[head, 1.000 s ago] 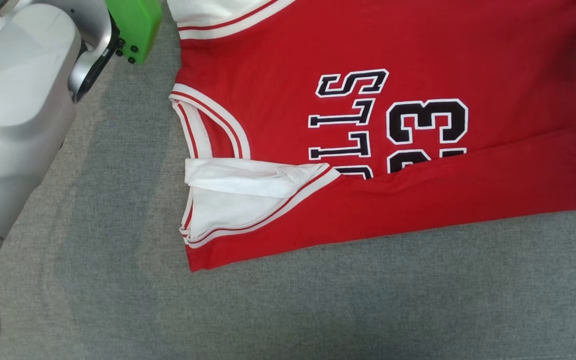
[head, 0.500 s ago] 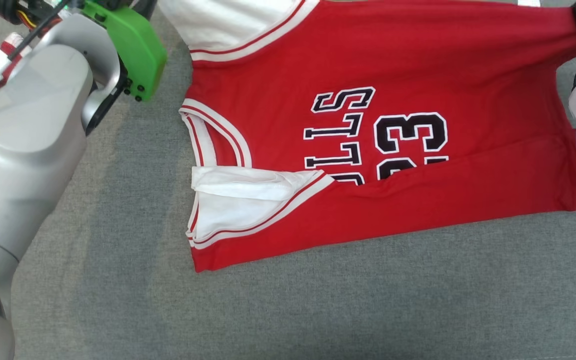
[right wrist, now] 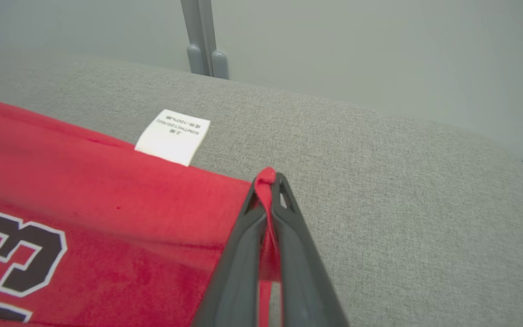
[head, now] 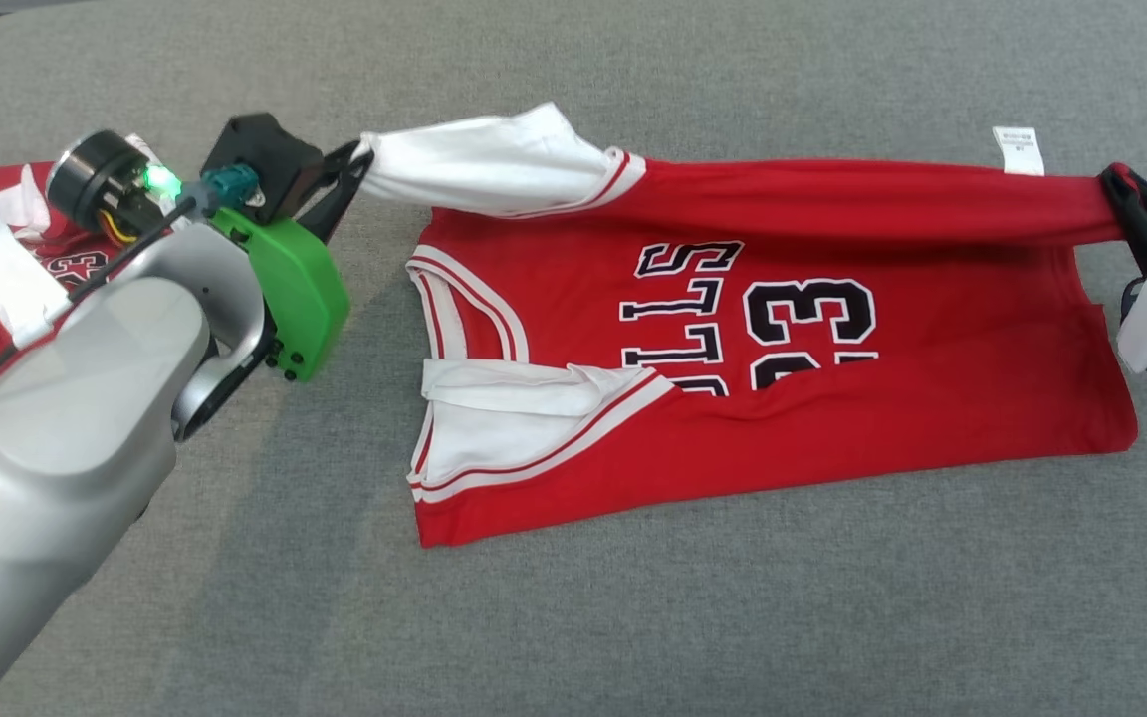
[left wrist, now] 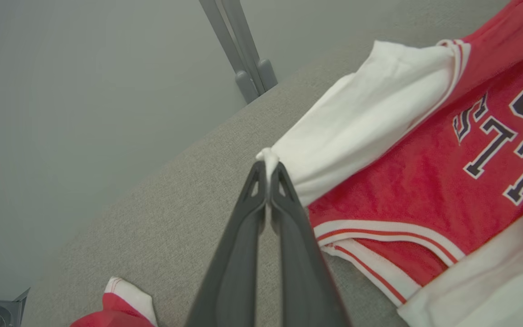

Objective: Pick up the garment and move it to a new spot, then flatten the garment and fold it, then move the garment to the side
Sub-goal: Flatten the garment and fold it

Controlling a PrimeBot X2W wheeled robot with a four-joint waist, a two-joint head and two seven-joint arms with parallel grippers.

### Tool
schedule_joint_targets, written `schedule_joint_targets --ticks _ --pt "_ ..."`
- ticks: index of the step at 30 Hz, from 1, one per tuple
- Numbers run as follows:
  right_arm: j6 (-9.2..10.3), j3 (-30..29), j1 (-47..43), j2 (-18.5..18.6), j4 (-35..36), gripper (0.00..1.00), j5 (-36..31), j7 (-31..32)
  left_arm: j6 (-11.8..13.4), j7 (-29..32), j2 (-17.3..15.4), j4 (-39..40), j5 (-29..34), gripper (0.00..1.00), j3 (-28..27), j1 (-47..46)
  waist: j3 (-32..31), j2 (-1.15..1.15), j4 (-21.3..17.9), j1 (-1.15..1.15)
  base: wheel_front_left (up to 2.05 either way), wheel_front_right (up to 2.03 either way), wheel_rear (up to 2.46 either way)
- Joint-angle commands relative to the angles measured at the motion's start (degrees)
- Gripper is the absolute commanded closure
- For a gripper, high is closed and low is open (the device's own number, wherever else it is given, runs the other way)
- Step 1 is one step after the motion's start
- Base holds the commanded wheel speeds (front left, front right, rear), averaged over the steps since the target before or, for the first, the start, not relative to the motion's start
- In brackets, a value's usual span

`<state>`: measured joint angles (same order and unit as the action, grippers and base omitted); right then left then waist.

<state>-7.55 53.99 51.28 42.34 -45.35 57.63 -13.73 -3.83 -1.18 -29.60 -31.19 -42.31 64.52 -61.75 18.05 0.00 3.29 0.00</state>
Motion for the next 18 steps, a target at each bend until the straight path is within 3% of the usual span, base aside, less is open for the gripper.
schedule_joint_targets --ticks 1,11,18 --pt "0.13 0.5 -1.3 0.7 0.5 1.00 0.8 -0.1 1.0 0.8 -1.4 1.8 -0.4 1.00 0.2 2.1 -1.9 0.00 0.8 0.00 0.00 0.00 0.00" --pt "0.13 4.0 -6.6 3.8 4.8 1.00 6.6 2.8 5.5 10.1 -9.5 20.7 -5.5 1.00 3.0 12.8 -5.3 0.00 1.4 0.00 0.00 0.00 0.00" --pt "0.12 6.6 -9.8 6.2 9.3 1.00 11.4 6.5 8.2 14.9 -13.0 29.6 -7.6 1.00 5.0 17.8 -7.6 0.00 0.9 0.00 0.00 0.00 0.00"
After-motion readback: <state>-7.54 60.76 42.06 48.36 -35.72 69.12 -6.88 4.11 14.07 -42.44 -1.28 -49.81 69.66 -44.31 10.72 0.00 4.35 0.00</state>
